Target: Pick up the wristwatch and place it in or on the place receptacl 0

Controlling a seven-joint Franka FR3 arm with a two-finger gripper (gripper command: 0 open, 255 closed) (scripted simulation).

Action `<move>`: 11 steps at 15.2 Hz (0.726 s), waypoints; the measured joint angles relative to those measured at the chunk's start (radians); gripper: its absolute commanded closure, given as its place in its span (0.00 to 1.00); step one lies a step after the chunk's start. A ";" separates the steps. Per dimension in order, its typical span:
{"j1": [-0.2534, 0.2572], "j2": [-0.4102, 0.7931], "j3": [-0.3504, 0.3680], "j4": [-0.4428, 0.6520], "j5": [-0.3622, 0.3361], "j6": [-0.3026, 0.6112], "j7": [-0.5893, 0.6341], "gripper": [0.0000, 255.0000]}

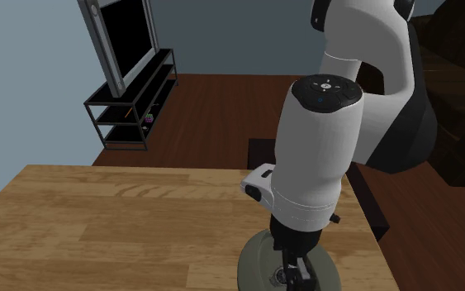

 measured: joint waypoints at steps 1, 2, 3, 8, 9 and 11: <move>0.000 0.000 0.000 0.000 0.000 0.000 0.000 0.00; -0.001 -0.001 -0.001 0.014 0.000 -0.015 0.000 0.00; -0.004 -0.019 -0.005 0.023 0.013 -0.038 -0.011 0.00; -0.008 -0.056 -0.016 0.076 0.038 -0.120 -0.027 0.00; -0.008 -0.055 -0.016 0.078 0.037 -0.121 -0.027 0.00; -0.008 -0.055 -0.016 0.079 0.037 -0.123 -0.027 0.00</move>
